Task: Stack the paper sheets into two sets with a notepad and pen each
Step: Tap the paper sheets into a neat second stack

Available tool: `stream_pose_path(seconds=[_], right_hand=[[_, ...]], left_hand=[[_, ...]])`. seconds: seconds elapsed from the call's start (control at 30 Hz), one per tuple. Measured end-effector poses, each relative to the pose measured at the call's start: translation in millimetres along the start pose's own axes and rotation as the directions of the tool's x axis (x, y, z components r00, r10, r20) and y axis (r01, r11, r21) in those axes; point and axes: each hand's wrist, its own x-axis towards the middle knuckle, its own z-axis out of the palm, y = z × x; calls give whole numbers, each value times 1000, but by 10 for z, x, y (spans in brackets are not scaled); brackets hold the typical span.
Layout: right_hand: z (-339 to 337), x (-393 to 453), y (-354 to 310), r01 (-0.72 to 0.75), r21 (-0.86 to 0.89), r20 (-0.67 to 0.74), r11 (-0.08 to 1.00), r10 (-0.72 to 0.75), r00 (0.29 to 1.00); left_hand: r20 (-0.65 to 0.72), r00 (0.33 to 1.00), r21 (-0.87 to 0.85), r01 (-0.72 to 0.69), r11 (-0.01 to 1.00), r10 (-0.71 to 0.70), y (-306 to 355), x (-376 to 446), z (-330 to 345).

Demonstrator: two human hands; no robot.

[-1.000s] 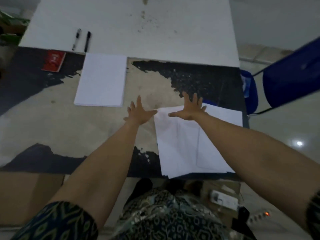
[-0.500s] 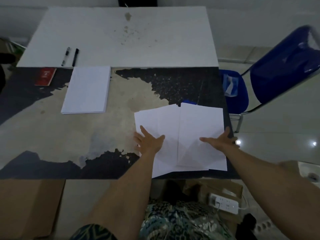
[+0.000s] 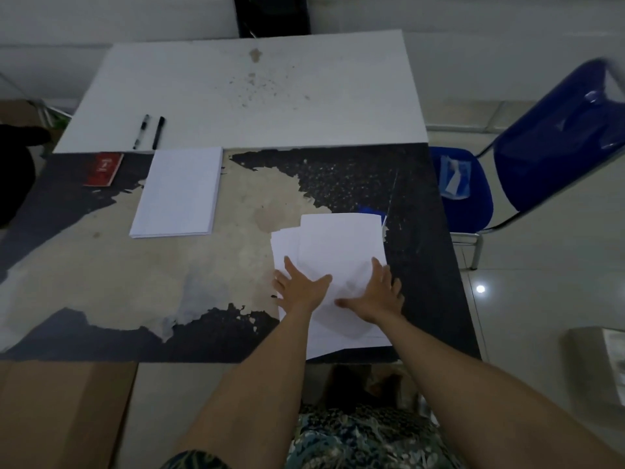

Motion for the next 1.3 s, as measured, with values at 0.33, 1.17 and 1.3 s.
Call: stream_pose_path(seconds=[0.33,1.17,1.3], right_hand=[[-31,79,-300,-114,335,-142,935,170,975],[-665,85,-601,-41,664,277,747,-195,941],[-870,211,-934,61,719,186,692,-277,943]], left_hand=[[-127,981,-312,100,945,-146,-2,73,-137],[155,980,-724,26,689,126,-223,200,-907],[52,952,-789,-146,596,301,7,194,-1419]])
